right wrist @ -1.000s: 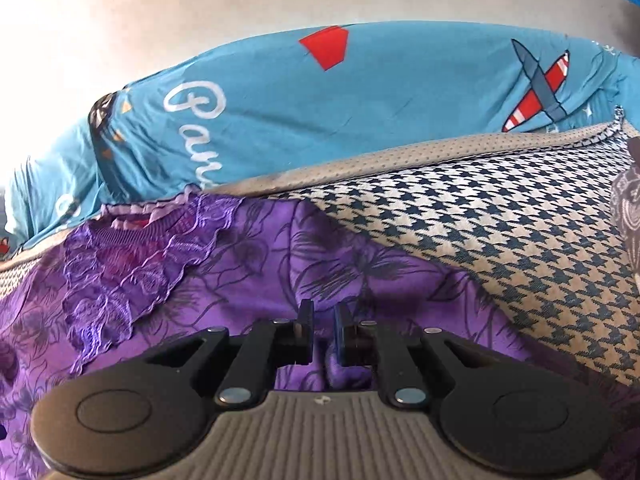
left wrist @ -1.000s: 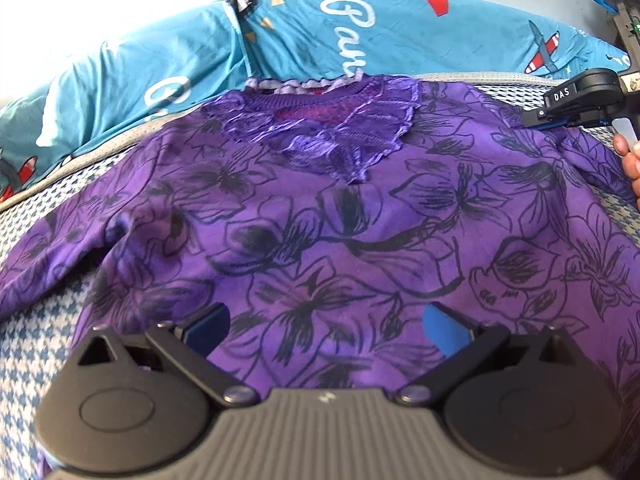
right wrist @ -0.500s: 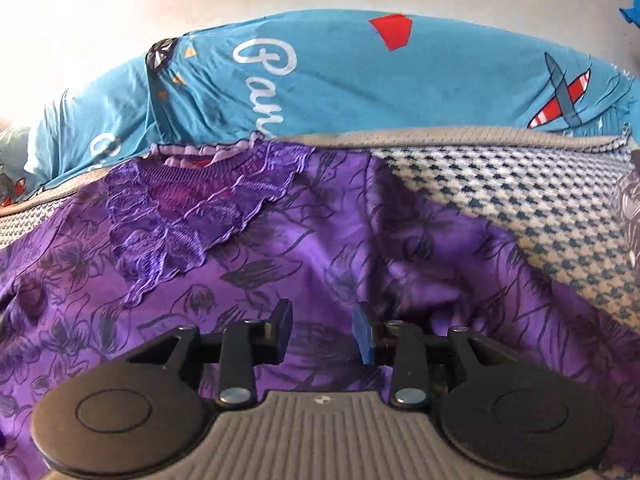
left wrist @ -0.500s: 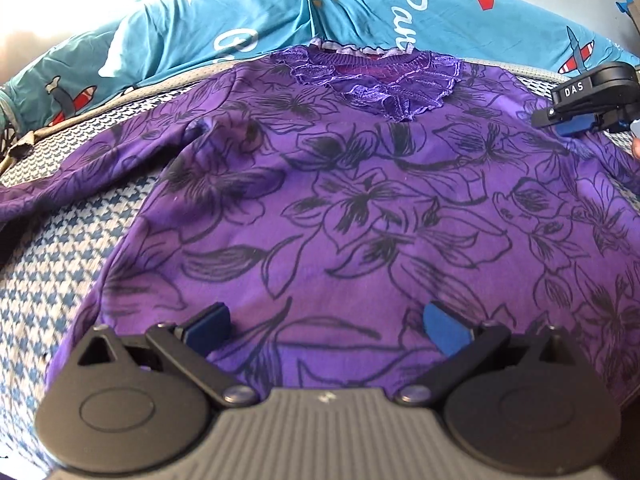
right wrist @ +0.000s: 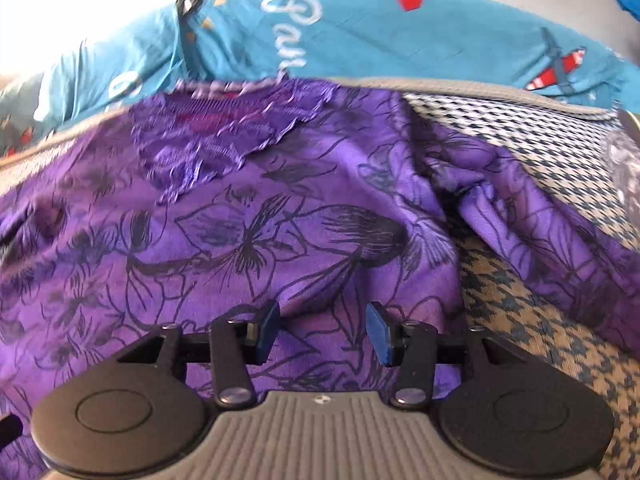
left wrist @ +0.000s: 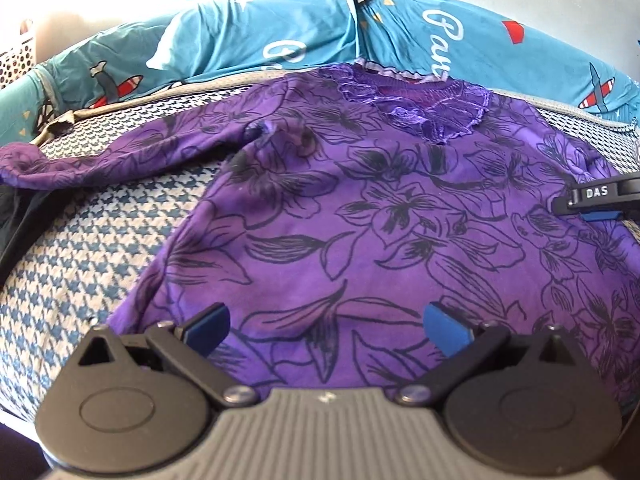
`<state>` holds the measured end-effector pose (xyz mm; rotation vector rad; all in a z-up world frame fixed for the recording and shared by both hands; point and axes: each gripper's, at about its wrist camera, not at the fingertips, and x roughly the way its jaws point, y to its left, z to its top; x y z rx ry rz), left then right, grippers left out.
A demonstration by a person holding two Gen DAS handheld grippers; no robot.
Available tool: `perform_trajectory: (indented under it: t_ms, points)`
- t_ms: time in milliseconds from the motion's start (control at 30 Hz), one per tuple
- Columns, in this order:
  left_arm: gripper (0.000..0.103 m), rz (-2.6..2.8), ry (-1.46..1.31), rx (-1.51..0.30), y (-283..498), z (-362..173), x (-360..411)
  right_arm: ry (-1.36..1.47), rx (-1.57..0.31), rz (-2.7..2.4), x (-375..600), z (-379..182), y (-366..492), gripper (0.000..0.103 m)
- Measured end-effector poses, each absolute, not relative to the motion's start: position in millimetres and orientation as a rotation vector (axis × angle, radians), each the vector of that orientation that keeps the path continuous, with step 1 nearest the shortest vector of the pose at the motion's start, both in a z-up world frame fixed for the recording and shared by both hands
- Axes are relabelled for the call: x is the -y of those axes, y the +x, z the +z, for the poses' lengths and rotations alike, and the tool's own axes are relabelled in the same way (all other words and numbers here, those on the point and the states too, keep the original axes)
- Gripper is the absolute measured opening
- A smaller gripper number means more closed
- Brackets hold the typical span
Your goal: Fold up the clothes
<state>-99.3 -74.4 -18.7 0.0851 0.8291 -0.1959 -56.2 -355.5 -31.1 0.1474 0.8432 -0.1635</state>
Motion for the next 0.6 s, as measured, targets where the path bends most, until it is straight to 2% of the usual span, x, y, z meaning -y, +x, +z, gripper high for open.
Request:
perform_trajectory:
  t_ms: [200, 300, 400, 600]
  points:
    - [0.103, -0.156, 0.092, -0.837, -102.4, -24.1, 62.6, 0.147, -0.823, -0.181, 344.5, -36.1, -74.1, 0.05]
    - [0.103, -0.141, 0.091, -0.857, -101.4, -30.7, 58.5, 0.093, -0.81, -0.19, 331.5, -39.5, -79.0, 0.06]
    - [0.103, -0.137, 0.086, -0.862, -101.6, -33.6, 56.2, 0.088, -0.799, -0.2, 327.7, -41.2, -81.0, 0.062]
    - [0.103, -0.131, 0.094, -0.864, -101.6, -36.1, 57.7, 0.094, -0.789, -0.217, 324.6, -41.2, -85.0, 0.063]
